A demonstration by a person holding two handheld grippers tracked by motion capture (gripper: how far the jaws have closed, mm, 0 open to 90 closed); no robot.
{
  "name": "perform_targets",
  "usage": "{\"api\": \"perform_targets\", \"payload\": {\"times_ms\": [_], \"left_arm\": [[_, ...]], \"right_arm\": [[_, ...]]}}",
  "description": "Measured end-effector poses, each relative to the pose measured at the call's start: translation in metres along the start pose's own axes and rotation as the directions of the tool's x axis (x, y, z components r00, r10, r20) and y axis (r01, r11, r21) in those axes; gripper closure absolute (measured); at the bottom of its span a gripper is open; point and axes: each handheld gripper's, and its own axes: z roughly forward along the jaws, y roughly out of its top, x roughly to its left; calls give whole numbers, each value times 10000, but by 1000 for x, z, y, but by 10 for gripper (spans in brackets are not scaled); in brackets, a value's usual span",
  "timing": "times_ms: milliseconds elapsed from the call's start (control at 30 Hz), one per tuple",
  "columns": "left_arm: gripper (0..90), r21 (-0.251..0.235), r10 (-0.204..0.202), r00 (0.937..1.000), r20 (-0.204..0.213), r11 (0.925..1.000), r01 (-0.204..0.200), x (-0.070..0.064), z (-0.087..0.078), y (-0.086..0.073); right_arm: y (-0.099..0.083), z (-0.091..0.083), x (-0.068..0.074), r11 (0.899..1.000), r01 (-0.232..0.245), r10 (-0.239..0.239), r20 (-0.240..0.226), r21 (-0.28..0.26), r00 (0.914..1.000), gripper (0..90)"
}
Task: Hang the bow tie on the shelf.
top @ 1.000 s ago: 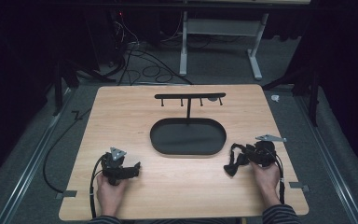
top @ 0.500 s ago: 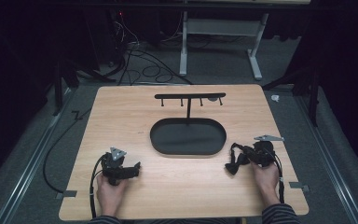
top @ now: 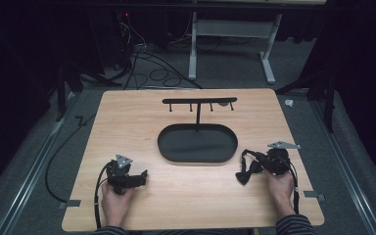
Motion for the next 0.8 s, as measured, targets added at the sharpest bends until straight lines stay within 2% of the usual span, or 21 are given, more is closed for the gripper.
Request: {"api": "perform_targets", "payload": {"times_ms": [300, 800], "left_arm": [[73, 1, 2, 10000, 0, 10000, -2, 0, 0, 0], [73, 6, 6, 10000, 1, 10000, -6, 0, 0, 0]], "right_arm": [[5, -17, 3, 9978, 226, -228, -18, -622, 9997, 900], [15, -36, 15, 9915, 695, -716, -151, -1102, 9973, 900]]}}
